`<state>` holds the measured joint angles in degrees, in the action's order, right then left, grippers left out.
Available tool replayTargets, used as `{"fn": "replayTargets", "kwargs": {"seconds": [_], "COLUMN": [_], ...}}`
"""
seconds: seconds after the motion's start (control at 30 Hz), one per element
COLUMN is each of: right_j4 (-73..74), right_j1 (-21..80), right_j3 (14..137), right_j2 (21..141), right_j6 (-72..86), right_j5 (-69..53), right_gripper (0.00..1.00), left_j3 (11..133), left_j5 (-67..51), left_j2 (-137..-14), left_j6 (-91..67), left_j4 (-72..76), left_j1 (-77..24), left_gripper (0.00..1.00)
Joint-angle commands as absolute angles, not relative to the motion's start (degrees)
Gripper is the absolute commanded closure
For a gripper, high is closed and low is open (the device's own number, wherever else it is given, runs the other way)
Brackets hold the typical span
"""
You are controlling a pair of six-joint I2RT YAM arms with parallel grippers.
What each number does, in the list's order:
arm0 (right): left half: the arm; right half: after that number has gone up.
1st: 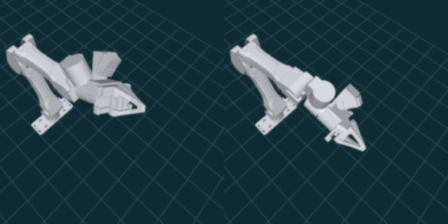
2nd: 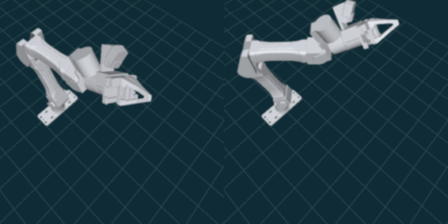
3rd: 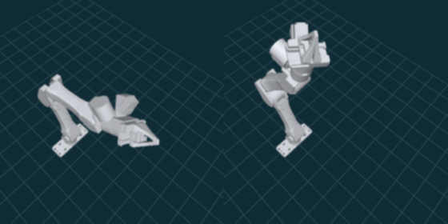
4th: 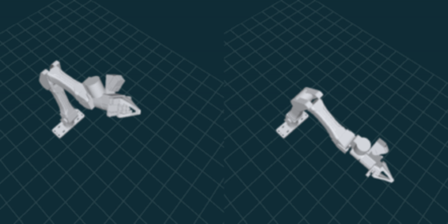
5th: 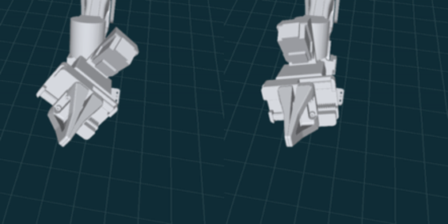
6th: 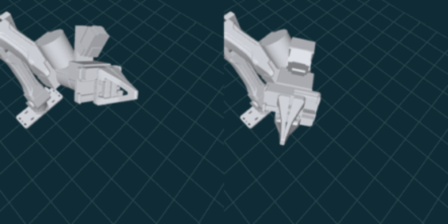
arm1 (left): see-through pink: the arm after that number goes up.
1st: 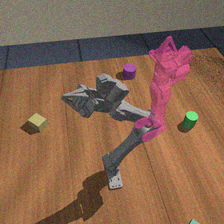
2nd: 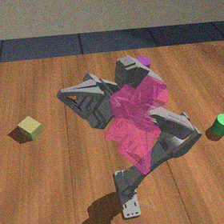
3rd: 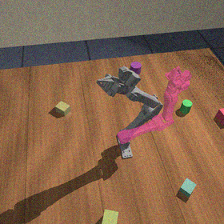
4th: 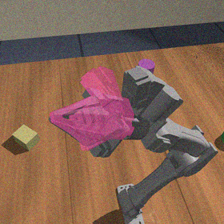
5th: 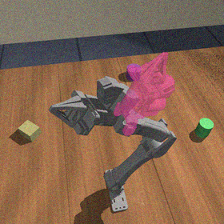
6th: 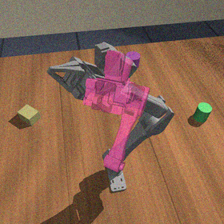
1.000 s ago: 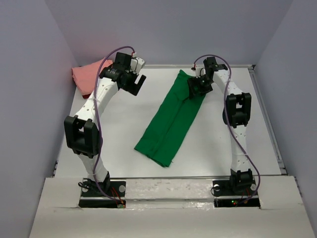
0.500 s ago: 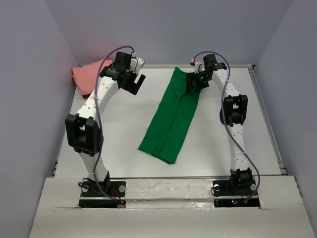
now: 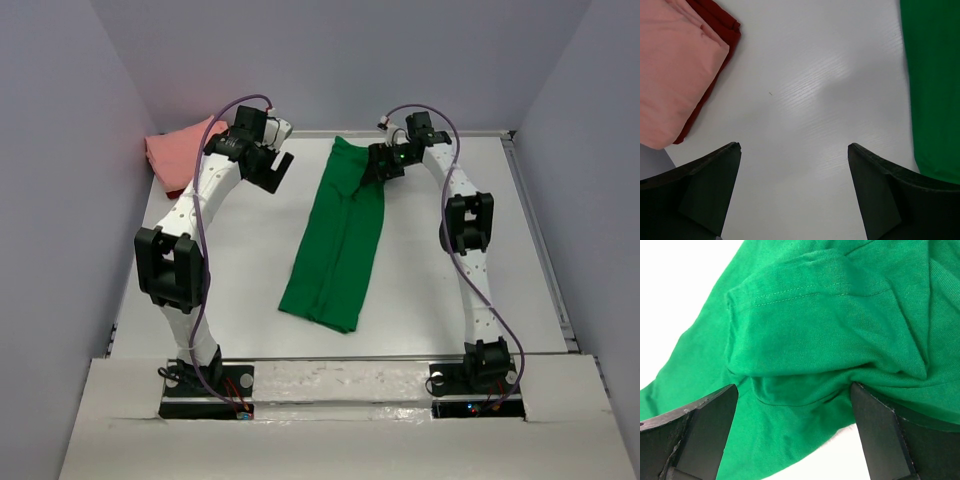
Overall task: Fold and stack the t-shirts
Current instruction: Rotate the tshirt 90 degrees
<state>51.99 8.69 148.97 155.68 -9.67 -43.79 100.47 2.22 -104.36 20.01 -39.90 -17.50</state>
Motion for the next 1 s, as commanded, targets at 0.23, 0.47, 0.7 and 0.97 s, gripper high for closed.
{"fn": "replayTargets", "kwargs": {"seconds": [0.23,0.47,0.7,0.97], "right_j4": [52.21,51.42,50.89,50.98], "right_j1": [11.16,11.16,9.32,8.17], "right_j3": [149.41,146.44,141.42,138.6], "right_j2": [160.66,155.14,144.85,141.15], "right_j6": [-6.33,-10.36,-14.58,-16.0], "right_j5": [-51.84,-42.91,-29.11,-23.99], "right_gripper": [0.0,0.0,0.0,0.0], "left_j3": [102.84,102.3,103.18,100.81], "left_j5": [4.3,4.04,2.55,1.58], "left_j2": [-104.06,-103.27,-103.1,-100.2], "left_j6": [19.78,19.78,19.6,19.69], "left_j4": [-41.13,-40.96,-41.22,-40.78], "left_j1": [-17.14,-17.14,-17.23,-17.23], "left_gripper": [0.01,0.01,0.01,0.01]}}
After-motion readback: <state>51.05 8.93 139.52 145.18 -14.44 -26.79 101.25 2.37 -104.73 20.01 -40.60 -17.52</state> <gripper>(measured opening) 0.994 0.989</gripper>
